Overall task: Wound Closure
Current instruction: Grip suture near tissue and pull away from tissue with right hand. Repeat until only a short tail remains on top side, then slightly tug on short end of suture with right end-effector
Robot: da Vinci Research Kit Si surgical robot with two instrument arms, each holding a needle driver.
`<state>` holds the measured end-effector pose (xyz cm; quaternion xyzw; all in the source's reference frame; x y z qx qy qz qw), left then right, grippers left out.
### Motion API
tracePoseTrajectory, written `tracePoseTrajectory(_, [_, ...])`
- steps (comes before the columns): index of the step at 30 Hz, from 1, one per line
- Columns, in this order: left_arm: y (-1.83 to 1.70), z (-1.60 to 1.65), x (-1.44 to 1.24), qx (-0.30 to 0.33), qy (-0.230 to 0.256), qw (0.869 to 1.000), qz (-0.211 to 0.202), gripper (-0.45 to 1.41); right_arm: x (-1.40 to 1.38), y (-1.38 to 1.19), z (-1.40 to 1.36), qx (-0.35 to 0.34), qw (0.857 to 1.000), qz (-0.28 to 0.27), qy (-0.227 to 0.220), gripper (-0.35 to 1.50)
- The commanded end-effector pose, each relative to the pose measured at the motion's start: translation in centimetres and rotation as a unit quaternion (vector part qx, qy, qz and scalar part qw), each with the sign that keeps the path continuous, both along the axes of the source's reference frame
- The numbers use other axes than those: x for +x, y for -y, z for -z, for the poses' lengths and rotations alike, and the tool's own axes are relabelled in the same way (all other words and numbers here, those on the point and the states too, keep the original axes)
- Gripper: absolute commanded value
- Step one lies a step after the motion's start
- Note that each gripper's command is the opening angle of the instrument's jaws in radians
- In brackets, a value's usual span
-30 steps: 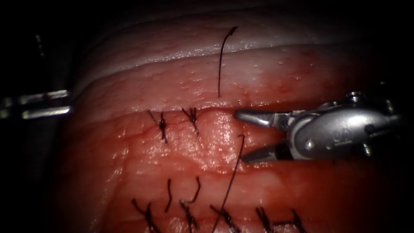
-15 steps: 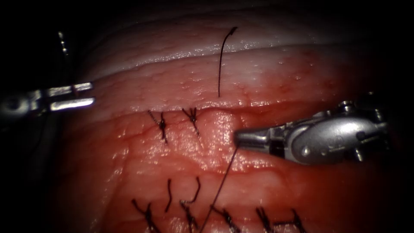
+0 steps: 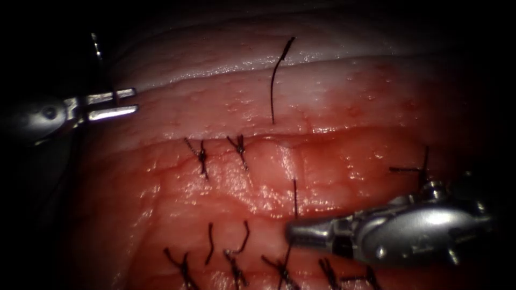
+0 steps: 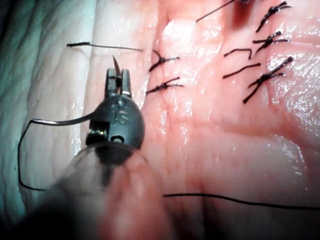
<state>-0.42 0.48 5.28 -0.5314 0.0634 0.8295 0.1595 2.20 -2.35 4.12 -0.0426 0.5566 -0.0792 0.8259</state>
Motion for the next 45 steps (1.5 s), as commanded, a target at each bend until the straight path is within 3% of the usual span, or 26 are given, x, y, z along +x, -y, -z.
tracePoseTrajectory(1, [-0.02,-0.05,-0.05,0.000,0.000,1.000,0.000,-0.45,0.10,0.06,0.02,0.000,1.000,0.003,-0.003,-0.35])
tracePoseTrajectory(11, [-0.01,-0.05,-0.06,0.002,0.000,1.000,0.002,-0.45,0.21,0.31,0.36,0.010,1.000,0.018,-0.007,-0.35])
tracePoseTrajectory(27, [-0.14,-0.31,-0.26,0.000,-0.010,1.000,0.010,-0.45,0.26,0.45,0.45,0.025,0.999,0.028,-0.005,-0.35])
tracePoseTrajectory(28, [-0.19,-0.40,-0.30,0.000,-0.012,1.000,0.011,-0.45,0.26,0.41,0.44,0.023,0.999,0.013,-0.018,0.52])
tracePoseTrajectory(29, [-0.21,-0.43,-0.32,0.000,-0.013,1.000,0.011,-0.45,0.25,0.38,0.43,0.021,0.999,0.001,-0.028,1.16])
tracePoseTrajectory(30, [-0.25,-0.49,-0.35,0.000,-0.016,1.000,0.011,-0.45,0.24,0.36,0.42,0.019,0.999,-0.011,-0.039,1.33])
tracePoseTrajectory(32, [-0.32,-0.59,-0.40,0.001,-0.020,1.000,0.010,-0.45,0.17,0.30,0.41,0.016,0.998,-0.031,-0.061,1.48])
tracePoseTrajectory(35, [-0.46,-0.77,-0.49,0.005,-0.029,1.000,0.007,-0.45,-0.01,0.23,0.45,0.022,0.997,-0.035,-0.065,1.48])
tracePoseTrajectory(38, [-0.64,-1.01,-0.63,0.006,-0.040,0.999,0.008,-0.45,-0.37,0.05,0.50,0.019,0.997,-0.068,-0.016,1.43])
tracePoseTrajectory(41, [-0.74,-1.27,-0.79,0.014,-0.050,0.999,0.014,-0.45,-0.64,-0.19,0.48,0.093,0.988,-0.116,0.030,1.30])
tracePoseTrajectory(44, [-0.73,-1.45,-0.89,0.021,-0.053,0.998,0.015,-0.45,-0.75,-0.37,0.38,0.206,0.957,-0.196,0.056,1.08])
tracePoseTrajectory(45, [-0.70,-1.56,-0.94,0.029,-0.054,0.998,0.012,-0.45,-0.77,-0.47,0.30,0.289,0.920,-0.255,0.066,0.59])
